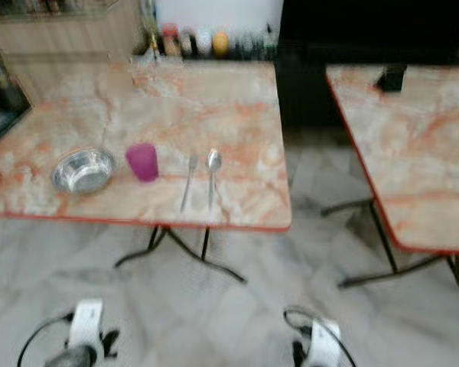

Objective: Setting the table

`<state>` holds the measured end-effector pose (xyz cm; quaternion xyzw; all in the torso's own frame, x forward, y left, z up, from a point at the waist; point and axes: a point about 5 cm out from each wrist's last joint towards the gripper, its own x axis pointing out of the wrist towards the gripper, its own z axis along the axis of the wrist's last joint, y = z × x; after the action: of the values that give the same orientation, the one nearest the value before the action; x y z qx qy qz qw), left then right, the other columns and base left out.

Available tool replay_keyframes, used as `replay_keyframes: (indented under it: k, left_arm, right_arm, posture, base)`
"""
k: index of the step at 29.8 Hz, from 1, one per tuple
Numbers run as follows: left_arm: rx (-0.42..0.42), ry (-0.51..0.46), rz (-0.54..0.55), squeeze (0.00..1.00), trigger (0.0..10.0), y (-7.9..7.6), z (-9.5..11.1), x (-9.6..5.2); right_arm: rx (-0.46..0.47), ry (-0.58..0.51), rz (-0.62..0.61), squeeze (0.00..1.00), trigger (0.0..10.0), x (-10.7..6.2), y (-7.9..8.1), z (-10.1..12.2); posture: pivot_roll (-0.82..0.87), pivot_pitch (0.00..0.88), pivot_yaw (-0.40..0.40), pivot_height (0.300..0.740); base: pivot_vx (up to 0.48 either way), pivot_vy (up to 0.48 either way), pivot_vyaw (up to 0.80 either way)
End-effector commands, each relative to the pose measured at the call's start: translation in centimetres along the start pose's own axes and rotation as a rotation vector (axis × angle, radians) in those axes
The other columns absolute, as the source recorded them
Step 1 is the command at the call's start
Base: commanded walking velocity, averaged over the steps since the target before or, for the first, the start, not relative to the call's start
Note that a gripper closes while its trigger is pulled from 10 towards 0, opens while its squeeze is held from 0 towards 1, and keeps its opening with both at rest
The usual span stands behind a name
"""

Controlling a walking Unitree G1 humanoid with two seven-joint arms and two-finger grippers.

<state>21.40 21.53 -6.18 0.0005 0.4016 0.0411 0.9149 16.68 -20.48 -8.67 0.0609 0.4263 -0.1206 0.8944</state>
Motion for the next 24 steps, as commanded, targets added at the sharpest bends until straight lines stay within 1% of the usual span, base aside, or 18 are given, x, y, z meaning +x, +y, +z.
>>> replay_keyframes:
  k: [1,23,24]
  left_arm:
    - [0.006,0.012,0.02,0.0,10.0,0.87,-0.31,-0.17]
    - [0.003,0.008,0.021,0.0,10.0,0.76,-0.18,-0.13]
    - [0.013,0.004,0.022,0.0,10.0,0.75,-0.12,-0.12]
  right_arm:
    - [0.01,-0.005,0.017,0.0,10.0,0.11,0.75,0.29]
    - [0.009,-0.009,0.017,0.0,10.0,0.1,0.66,0.32]
    - [0.01,-0.01,0.017,0.0,10.0,0.1,0.67,0.33]
  posture:
    - [0.01,0.0,-0.017,0.74]
    - [0.01,0.0,-0.022,0.74]
    - [0.01,0.0,-0.02,0.74]
  base:
    - [0.0,0.375,0.0]
    - [0.0,0.371,0.0]
    - [0.0,0.0,0.0]
